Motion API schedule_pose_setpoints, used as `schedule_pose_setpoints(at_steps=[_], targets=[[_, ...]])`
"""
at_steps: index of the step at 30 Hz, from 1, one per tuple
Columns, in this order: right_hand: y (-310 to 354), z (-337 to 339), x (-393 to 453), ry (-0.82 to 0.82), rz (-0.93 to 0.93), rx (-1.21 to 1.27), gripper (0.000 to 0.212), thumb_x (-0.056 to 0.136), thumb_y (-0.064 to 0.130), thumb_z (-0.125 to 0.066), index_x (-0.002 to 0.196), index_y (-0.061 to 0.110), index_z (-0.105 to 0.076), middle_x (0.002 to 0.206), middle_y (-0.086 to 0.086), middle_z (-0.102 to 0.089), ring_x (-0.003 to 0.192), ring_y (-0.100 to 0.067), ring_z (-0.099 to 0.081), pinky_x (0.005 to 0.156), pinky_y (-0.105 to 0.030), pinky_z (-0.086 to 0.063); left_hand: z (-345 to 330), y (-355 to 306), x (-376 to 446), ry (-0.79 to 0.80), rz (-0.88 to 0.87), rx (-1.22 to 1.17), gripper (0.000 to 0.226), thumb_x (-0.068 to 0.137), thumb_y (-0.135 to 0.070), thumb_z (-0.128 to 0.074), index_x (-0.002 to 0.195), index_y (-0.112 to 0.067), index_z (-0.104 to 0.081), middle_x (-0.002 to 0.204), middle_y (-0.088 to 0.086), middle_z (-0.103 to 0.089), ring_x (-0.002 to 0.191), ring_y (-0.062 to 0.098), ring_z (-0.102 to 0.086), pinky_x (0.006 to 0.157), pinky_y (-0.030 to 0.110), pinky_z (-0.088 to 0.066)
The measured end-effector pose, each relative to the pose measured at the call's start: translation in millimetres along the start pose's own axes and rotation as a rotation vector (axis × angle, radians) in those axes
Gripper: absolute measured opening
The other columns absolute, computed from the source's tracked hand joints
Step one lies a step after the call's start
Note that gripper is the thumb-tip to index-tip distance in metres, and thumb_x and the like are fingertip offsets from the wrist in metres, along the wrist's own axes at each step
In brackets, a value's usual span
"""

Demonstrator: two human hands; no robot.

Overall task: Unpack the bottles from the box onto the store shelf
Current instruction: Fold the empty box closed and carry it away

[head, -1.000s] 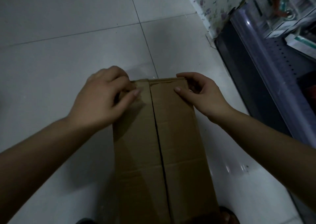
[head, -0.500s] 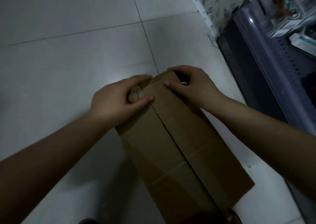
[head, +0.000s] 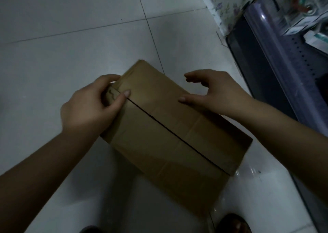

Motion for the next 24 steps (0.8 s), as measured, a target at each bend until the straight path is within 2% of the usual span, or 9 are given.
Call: schedule_pose_setpoints(at_steps=[2,6,7,10,12,14,16,20,24], targets=[[-5.5,7.0,-2.9,-0.008,-0.018,-0.027,0.071,0.076,0.051,-0.070,0.138,0.027,-0.047,0.138,0.009,-0.052,0.115,0.001,-0.043,0.095,-0.019,-0.033,5.9,14.8,1.0,-0.048,0.068,-0.012,0.044,0.086,-0.064,-0.048,0.126,-0.045,-0.048,0.114,-0.008,-0.064,0.106,0.023,-0.060,0.075,0.038,-0.050],[-21.2,10.1,-5.9,-0.074,-0.077,0.072,0.063,0.079,0.045,-0.071,0.134,0.022,-0.053,0.130,0.007,-0.059,0.111,0.001,-0.047,0.088,-0.008,-0.035,18.0,51.3,3.2,-0.134,0.296,-0.190,0.055,0.076,-0.077,-0.047,0.124,-0.050,-0.045,0.122,-0.008,-0.060,0.110,0.024,-0.058,0.084,0.054,-0.053],[-24.0,7.5,-5.7,-0.093,-0.102,0.136,0.060,0.079,0.043,-0.071,0.132,0.021,-0.055,0.126,0.006,-0.061,0.111,-0.001,-0.051,0.088,-0.010,-0.039,19.7,54.9,1.3,-0.149,0.348,-0.238,0.055,0.075,-0.077,-0.048,0.123,-0.049,-0.045,0.122,-0.008,-0.059,0.110,0.024,-0.058,0.083,0.056,-0.053],[-33.9,-3.2,-4.2,-0.206,-0.217,0.391,0.050,0.077,0.042,-0.073,0.121,0.020,-0.063,0.113,0.005,-0.067,0.104,-0.011,-0.063,0.093,-0.030,-0.052,15.9,51.2,-10.3,-0.148,0.450,-0.400,0.045,0.079,-0.066,-0.055,0.116,-0.041,-0.048,0.117,-0.009,-0.055,0.107,0.026,-0.057,0.079,0.053,-0.054],[-37.6,-8.8,-4.8,-0.298,-0.300,0.549,0.047,0.078,0.043,-0.073,0.116,0.018,-0.064,0.106,0.005,-0.068,0.097,-0.010,-0.066,0.086,-0.030,-0.055,8.0,48.0,-23.0,-0.167,0.502,-0.500,0.045,0.080,-0.062,-0.056,0.115,-0.034,-0.047,0.116,-0.005,-0.057,0.104,0.027,-0.060,0.077,0.051,-0.054],[-39.0,-11.4,-7.0,-0.365,-0.347,0.642,0.046,0.081,0.043,-0.070,0.118,0.017,-0.063,0.107,0.006,-0.068,0.096,-0.008,-0.066,0.080,-0.023,-0.055,-1.3,42.6,-36.2,-0.181,0.555,-0.602,0.034,0.085,-0.056,-0.056,0.113,-0.038,-0.046,0.109,-0.009,-0.055,0.102,0.024,-0.060,0.080,0.049,-0.055],[-38.1,-10.5,-10.6,-0.349,-0.350,0.664,0.042,0.087,0.042,-0.063,0.123,0.020,-0.061,0.110,0.008,-0.067,0.097,-0.006,-0.065,0.079,-0.020,-0.052,-9.5,37.2,-46.1,-0.190,0.577,-0.689,0.024,0.091,-0.047,-0.054,0.112,-0.041,-0.044,0.104,-0.014,-0.051,0.103,0.021,-0.058,0.081,0.043,-0.054],[-38.4,-7.9,-18.6,-0.171,-0.313,0.719,0.036,0.097,0.038,-0.047,0.132,0.034,-0.052,0.114,0.011,-0.064,0.100,-0.008,-0.062,0.080,-0.027,-0.049,-16.3,27.9,-52.9,-0.143,0.641,-0.784,0.022,0.094,-0.042,-0.051,0.114,-0.046,-0.042,0.113,-0.011,-0.048,0.105,0.017,-0.055,0.086,0.042,-0.052],[-43.5,-8.8,-26.5,-0.195,-0.294,0.664,0.040,0.096,0.042,-0.046,0.136,0.035,-0.048,0.118,0.012,-0.062,0.103,-0.005,-0.060,0.083,-0.025,-0.049,-10.6,23.3,-44.7,-0.034,0.550,-0.689,0.023,0.093,-0.044,-0.050,0.114,-0.049,-0.043,0.122,-0.003,-0.050,0.102,0.018,-0.057,0.079,0.041,-0.053]])
Point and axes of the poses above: each hand's wrist, its own x-axis towards the middle knuckle, its own z-axis out of the back of the hand, y = z × x, the point moved 3 cm from there along x, towards the middle knuckle
